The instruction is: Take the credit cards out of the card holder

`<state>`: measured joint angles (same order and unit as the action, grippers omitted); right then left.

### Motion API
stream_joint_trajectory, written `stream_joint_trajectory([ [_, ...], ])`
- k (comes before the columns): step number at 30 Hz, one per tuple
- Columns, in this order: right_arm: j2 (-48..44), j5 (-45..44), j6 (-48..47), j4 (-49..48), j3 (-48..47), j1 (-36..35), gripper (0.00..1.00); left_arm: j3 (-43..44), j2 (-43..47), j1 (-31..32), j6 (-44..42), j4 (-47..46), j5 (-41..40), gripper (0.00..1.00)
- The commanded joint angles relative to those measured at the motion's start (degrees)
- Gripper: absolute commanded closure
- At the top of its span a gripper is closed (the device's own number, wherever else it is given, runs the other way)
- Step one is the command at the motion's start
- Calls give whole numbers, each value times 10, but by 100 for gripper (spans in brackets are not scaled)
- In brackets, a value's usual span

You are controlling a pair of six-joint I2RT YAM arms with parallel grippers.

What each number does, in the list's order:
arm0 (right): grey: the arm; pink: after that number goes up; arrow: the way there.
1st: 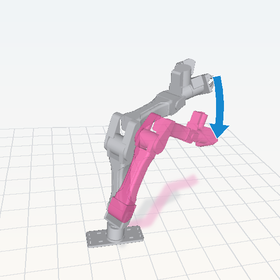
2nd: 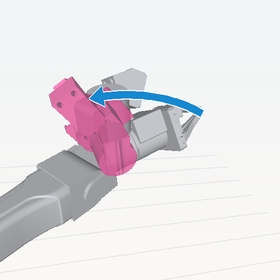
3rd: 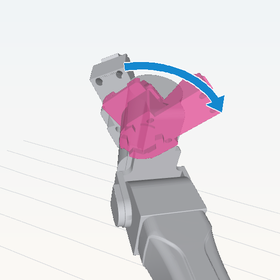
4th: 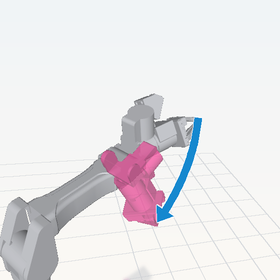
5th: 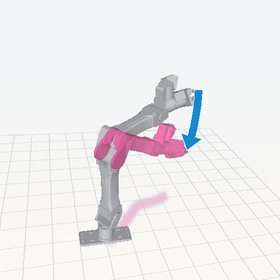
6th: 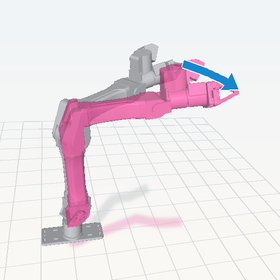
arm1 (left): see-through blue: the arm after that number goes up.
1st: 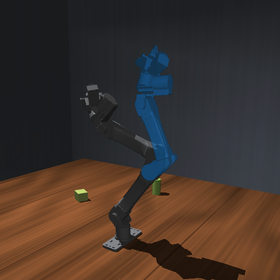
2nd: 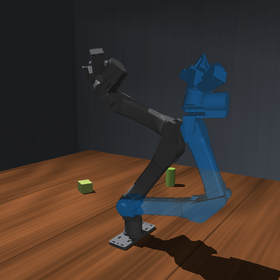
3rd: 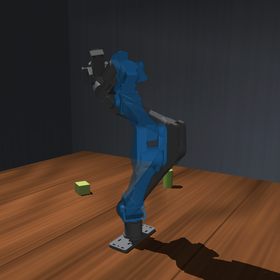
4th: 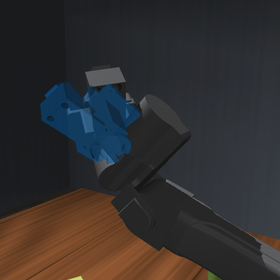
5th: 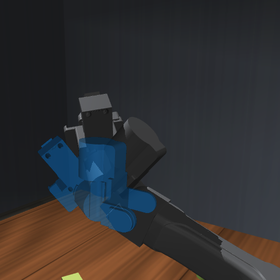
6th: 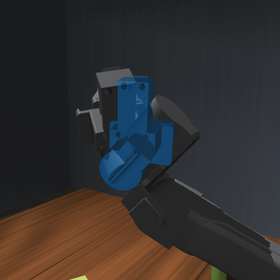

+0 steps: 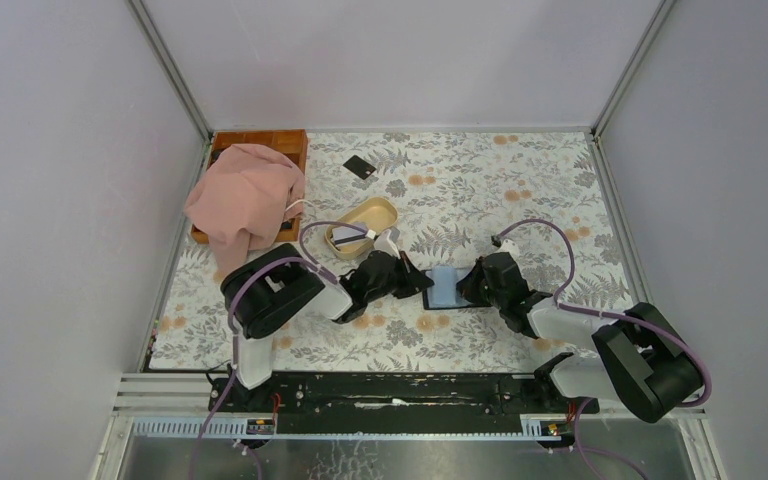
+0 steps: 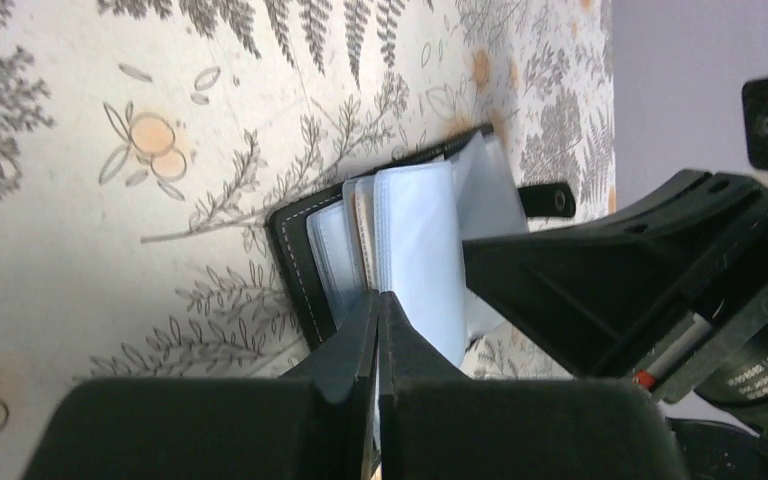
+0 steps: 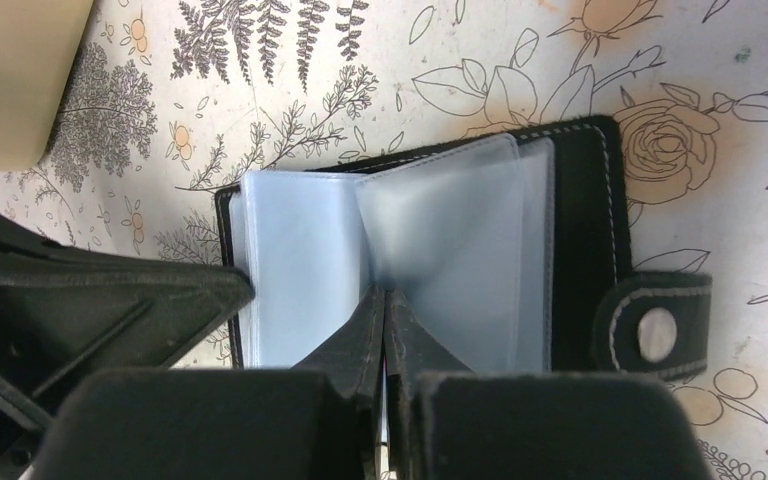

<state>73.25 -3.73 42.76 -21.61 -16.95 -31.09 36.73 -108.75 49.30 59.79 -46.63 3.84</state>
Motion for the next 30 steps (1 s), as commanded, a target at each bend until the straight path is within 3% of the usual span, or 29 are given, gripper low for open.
stream_joint_trajectory([
  [1,15,47,-10,87,24,-14,100,21,-52,10,14,-38,25,100],
  [8,18,57,-5,80,28,-14,100,32,-65,10,18,-76,45,100],
  [24,21,60,2,66,37,-14,100,36,-100,23,98,-261,153,100],
  [30,15,59,4,66,40,-14,100,40,-99,27,108,-271,169,100],
])
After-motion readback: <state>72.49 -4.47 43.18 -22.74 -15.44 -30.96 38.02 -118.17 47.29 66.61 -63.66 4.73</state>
